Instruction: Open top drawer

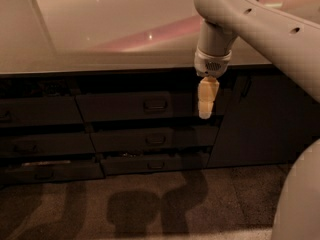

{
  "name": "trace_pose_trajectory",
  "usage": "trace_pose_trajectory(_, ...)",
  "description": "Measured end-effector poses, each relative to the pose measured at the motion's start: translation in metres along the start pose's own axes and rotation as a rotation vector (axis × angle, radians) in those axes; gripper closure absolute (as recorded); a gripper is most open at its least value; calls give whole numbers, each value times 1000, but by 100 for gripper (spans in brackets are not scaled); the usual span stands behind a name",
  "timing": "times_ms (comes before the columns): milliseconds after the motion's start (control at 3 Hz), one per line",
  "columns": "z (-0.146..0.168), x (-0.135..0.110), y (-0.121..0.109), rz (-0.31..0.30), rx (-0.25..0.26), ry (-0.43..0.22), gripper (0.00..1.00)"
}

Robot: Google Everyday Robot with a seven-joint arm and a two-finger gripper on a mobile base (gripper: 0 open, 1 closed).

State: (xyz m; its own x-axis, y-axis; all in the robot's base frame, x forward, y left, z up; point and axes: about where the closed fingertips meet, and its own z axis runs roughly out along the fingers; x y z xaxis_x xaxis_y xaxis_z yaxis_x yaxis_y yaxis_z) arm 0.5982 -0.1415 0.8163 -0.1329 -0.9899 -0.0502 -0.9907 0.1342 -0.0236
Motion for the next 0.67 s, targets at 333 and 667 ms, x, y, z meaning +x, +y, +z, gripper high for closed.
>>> trace_pose_trajectory(333,1,0,0,0,1,0,0)
trace_pose_trajectory(667,6,-4,3,-16,77,29,0)
